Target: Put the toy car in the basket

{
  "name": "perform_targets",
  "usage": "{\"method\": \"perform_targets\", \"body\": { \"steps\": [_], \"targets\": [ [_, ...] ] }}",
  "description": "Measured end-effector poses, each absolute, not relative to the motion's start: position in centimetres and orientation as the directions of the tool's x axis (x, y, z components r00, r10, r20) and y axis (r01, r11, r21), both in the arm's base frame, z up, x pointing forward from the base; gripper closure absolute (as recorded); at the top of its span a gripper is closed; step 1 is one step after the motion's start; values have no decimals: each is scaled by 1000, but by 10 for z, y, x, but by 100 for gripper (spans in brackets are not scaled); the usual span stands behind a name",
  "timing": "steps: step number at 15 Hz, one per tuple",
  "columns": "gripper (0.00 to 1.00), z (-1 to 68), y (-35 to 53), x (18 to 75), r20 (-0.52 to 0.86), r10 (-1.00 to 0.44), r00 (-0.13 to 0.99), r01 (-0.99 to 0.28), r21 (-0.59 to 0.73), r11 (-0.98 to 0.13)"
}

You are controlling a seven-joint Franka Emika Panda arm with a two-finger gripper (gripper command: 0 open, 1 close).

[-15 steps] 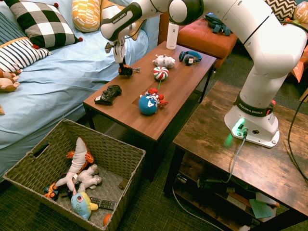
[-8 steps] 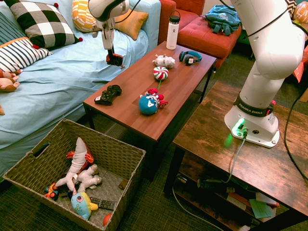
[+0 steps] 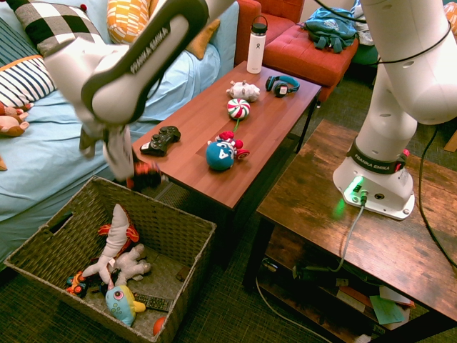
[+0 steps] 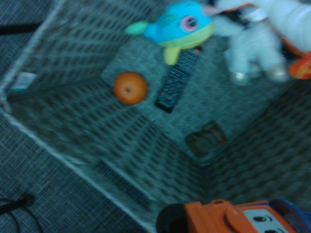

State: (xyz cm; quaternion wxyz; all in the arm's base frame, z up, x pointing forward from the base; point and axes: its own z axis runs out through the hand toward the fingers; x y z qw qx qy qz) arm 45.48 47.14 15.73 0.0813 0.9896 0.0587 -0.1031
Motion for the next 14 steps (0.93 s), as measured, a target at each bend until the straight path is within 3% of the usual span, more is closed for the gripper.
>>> {"method": "perform_targets", "body": {
  "steps": [3,9,14],
  "targets": [
    [0,131,488,478,-203,55,978,91,176,-980],
    [0,185,473,534,-130,-3,991,16,146,-989],
    [0,314,291,636,73,-234,969,-235,2,-972]
  ]
}}
